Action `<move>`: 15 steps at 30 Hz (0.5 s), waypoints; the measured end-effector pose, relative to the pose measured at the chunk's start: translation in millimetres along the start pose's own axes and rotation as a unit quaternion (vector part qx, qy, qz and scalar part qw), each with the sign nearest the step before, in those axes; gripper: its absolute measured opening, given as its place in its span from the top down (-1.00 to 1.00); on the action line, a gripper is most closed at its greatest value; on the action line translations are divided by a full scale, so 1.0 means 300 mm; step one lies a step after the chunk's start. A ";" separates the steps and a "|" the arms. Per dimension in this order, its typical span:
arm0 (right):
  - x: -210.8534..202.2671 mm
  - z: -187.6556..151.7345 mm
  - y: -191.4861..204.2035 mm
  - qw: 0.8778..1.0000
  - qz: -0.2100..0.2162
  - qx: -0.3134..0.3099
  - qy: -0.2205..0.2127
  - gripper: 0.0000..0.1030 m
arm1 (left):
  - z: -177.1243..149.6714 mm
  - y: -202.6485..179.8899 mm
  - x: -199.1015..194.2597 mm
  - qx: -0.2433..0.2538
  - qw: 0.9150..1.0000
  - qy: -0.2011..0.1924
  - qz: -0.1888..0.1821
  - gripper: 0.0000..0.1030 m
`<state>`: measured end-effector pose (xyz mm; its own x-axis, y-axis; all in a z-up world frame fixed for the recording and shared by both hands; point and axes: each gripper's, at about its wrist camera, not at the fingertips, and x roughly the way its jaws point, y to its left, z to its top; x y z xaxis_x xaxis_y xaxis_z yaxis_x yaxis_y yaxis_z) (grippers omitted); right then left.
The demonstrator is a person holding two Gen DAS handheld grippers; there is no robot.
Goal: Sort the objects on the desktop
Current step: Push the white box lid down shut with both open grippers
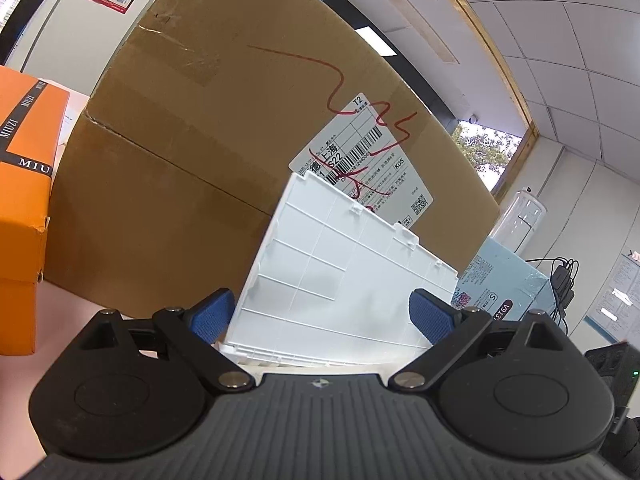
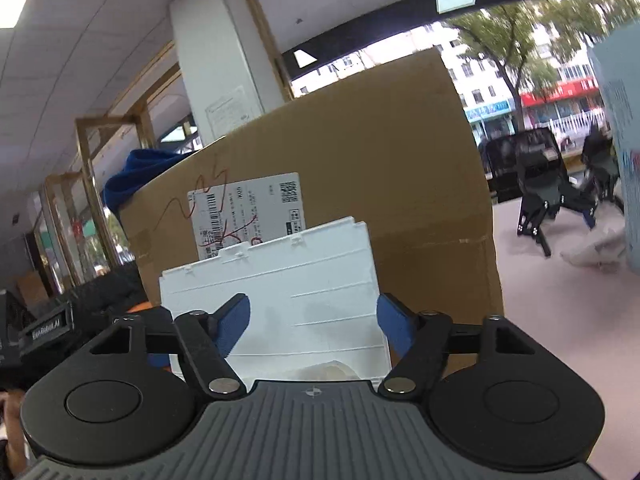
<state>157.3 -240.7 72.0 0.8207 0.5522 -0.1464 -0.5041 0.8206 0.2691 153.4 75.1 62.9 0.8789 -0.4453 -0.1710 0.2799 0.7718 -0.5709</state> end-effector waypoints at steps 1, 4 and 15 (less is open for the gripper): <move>0.004 0.007 0.016 1.000 0.004 -0.014 0.015 0.94 | -0.001 0.001 -0.001 -0.001 1.000 0.000 0.001 -0.82; 0.032 0.016 0.052 0.996 0.012 -0.033 0.078 0.94 | -0.002 0.004 -0.002 -0.004 1.000 0.001 0.001 -0.82; 0.146 -0.077 0.093 0.966 -0.090 -0.065 0.233 0.86 | 0.000 0.007 -0.001 -0.006 1.000 0.004 0.003 -0.82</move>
<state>173.0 -190.1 51.0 0.7039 0.3803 -0.6000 -0.4188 0.9044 0.0819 153.7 76.9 61.7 0.8777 -0.4441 -0.1799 0.2701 0.7688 -0.5797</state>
